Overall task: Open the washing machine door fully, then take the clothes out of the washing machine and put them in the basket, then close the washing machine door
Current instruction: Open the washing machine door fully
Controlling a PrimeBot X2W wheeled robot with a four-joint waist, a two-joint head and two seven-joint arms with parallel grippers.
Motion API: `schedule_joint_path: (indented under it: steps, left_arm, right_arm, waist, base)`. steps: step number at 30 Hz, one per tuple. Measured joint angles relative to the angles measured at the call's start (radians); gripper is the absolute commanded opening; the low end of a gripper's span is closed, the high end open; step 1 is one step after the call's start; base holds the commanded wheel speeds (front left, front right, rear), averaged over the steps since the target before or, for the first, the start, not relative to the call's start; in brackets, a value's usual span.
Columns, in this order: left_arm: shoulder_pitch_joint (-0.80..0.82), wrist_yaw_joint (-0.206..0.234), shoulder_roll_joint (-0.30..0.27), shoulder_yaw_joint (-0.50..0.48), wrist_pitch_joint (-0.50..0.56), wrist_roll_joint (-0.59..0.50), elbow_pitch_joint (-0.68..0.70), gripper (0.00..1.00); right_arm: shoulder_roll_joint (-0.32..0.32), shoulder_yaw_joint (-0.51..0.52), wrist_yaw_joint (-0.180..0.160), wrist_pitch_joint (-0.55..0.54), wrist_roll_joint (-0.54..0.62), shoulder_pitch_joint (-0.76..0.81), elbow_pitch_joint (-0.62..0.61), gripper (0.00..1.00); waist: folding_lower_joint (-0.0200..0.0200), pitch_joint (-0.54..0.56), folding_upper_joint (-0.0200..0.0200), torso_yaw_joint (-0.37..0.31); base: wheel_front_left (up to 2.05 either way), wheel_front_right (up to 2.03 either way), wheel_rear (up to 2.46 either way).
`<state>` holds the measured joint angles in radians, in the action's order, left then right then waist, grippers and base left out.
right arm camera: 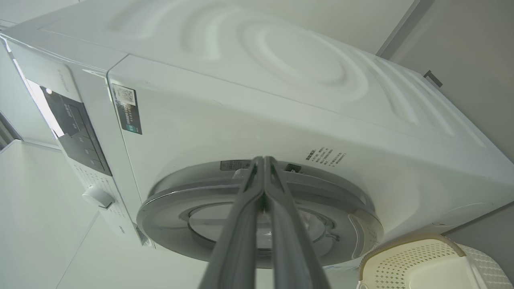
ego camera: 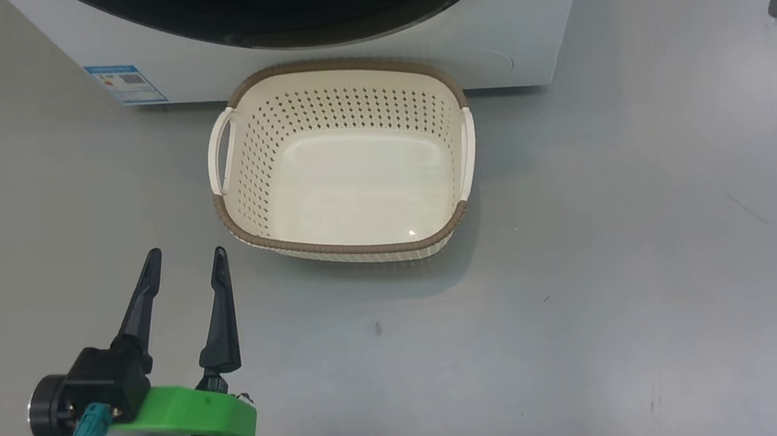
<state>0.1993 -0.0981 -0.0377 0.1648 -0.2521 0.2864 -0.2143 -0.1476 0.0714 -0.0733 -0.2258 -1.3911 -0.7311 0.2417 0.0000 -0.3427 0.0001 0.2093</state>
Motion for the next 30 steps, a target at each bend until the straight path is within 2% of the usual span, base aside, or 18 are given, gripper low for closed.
schedule_joint_path:
  steps: [16,30]
  left_arm:
    - [0.063,-0.005,0.004,0.045,0.000,0.040,0.002,1.00]
    - [0.092,-0.005,0.007,0.073,0.000,0.068,0.000,1.00]
  right_arm:
    - [-0.001,0.065,-0.044,-0.053,-0.108,-0.187,0.097,0.00]
    - [-0.025,0.013,-0.053,-0.126,-0.110,-0.345,0.187,0.00]
  waist:
    - [0.0000,-0.097,0.0000,0.069]
    - [0.0000,-0.159,0.0000,0.124]
  base:
    - [0.00,0.00,0.00]
    - [0.00,0.00,0.00]
